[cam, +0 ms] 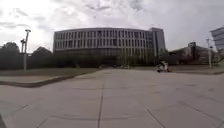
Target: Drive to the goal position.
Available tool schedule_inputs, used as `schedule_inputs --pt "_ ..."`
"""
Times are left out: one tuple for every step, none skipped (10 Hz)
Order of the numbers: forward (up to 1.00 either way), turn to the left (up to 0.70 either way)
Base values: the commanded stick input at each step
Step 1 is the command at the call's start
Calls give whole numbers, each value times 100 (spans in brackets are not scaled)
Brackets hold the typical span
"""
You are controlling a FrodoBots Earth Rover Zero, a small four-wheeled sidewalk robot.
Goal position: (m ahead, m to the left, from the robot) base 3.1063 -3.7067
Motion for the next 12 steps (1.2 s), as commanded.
schedule_inputs --pt "70 33" --pt "70 31" --pt "70 1" --pt "70 -1" --pt "70 -1" --pt "70 -1" --pt "70 -1" --pt "70 -1" --pt "70 -1" --pt "70 -1" --pt "70 -1" --pt "70 -1"
